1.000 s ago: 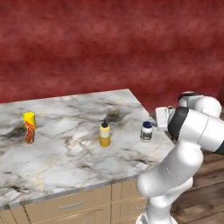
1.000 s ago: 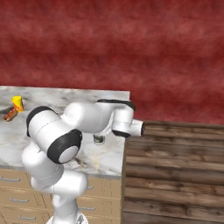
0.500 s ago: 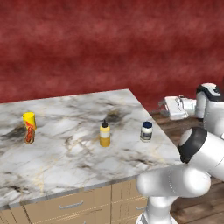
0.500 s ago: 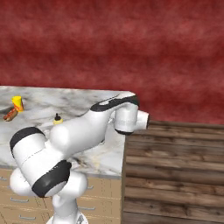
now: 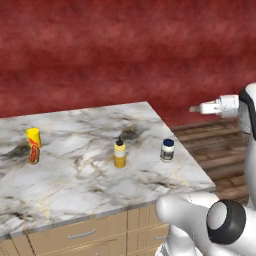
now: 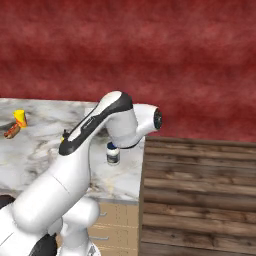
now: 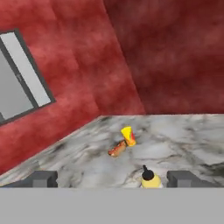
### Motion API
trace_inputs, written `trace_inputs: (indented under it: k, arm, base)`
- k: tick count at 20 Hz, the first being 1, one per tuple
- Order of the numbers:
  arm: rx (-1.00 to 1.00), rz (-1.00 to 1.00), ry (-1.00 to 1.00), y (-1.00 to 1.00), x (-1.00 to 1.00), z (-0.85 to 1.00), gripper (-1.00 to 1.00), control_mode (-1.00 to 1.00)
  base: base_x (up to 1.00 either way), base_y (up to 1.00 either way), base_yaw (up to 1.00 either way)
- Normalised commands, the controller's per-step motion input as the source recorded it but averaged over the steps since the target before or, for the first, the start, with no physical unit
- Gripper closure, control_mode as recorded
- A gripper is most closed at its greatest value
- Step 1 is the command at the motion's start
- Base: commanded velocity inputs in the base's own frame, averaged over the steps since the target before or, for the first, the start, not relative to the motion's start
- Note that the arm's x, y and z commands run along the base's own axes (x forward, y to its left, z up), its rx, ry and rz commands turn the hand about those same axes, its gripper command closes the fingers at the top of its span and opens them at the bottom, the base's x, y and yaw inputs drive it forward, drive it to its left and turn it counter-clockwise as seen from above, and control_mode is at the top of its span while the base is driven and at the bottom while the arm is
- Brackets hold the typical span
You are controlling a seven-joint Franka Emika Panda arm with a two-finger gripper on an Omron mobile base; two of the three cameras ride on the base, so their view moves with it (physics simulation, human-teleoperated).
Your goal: Move the mayonnaise and mustard from the cabinet to the dining counter.
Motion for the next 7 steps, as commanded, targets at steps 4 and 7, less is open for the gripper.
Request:
trace_inputs:
  k: [4,7]
  arm:
    - [-0.16,-0.27,0.63,0.44,-0.52,0.58,-1.0,-1.0]
    - [-0.21,-0.33,0.66,0.44,-0.5,0.24,-1.0,-1.0]
  base:
    - [0.0,0.0,0.0]
    - [0.0,0.0,0.0]
